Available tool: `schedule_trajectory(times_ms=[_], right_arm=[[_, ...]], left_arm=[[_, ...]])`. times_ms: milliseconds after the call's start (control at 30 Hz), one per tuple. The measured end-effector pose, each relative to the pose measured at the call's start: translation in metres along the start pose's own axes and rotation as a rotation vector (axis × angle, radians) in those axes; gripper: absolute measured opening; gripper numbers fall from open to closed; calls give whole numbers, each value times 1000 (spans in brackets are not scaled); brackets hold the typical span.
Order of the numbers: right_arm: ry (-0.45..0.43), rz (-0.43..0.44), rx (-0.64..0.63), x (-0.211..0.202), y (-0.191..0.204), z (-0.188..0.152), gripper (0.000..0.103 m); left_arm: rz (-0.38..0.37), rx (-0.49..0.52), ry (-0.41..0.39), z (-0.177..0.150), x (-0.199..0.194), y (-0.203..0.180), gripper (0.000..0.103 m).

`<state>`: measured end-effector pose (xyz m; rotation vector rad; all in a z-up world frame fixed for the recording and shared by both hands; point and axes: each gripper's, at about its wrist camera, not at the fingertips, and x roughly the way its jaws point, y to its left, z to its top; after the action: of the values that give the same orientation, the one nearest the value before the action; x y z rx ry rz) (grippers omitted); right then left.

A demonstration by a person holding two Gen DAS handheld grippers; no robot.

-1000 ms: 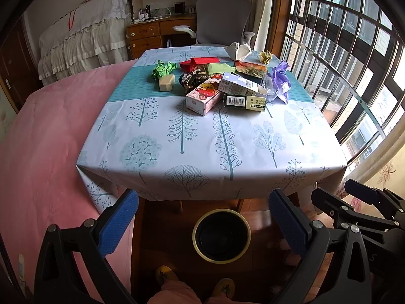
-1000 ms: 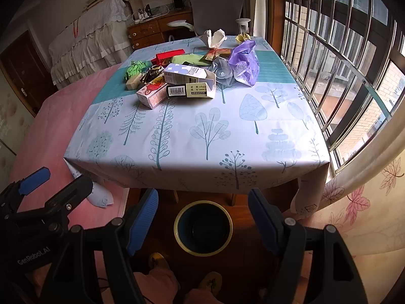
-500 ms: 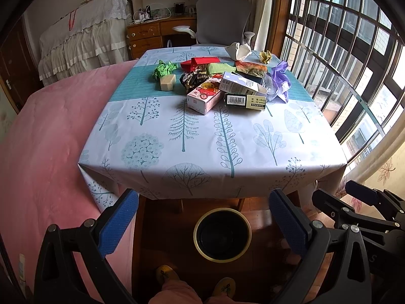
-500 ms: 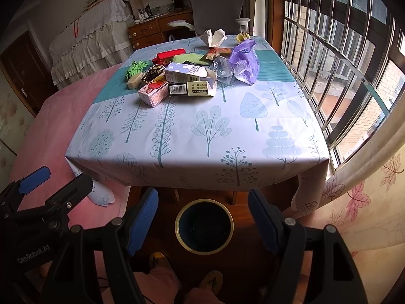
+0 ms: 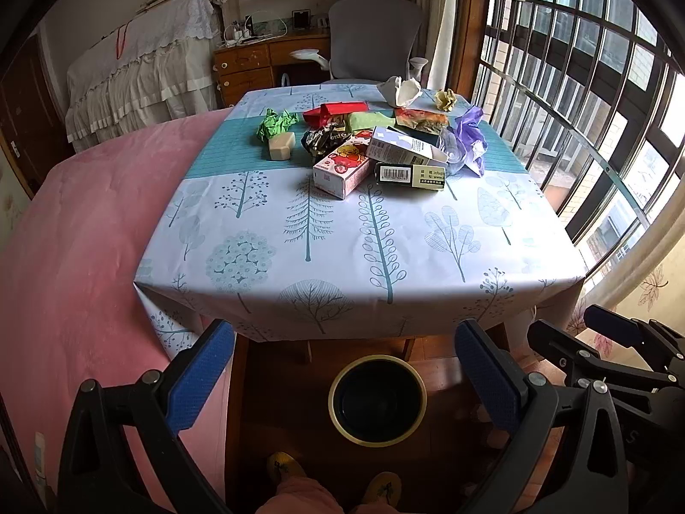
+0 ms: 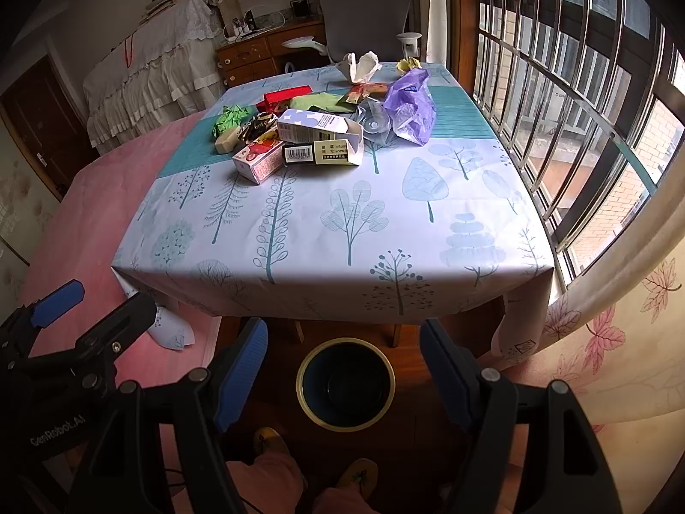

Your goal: Collect trash

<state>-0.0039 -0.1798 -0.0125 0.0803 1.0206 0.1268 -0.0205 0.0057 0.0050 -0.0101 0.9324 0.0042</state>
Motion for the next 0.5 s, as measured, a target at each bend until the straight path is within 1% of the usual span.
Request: schedule_trajectory(times_ms=[500], right_arm=[[-3,-1,0,1,-1,1,74]], left_arm=[[7,1,5,6,2,-7,102]])
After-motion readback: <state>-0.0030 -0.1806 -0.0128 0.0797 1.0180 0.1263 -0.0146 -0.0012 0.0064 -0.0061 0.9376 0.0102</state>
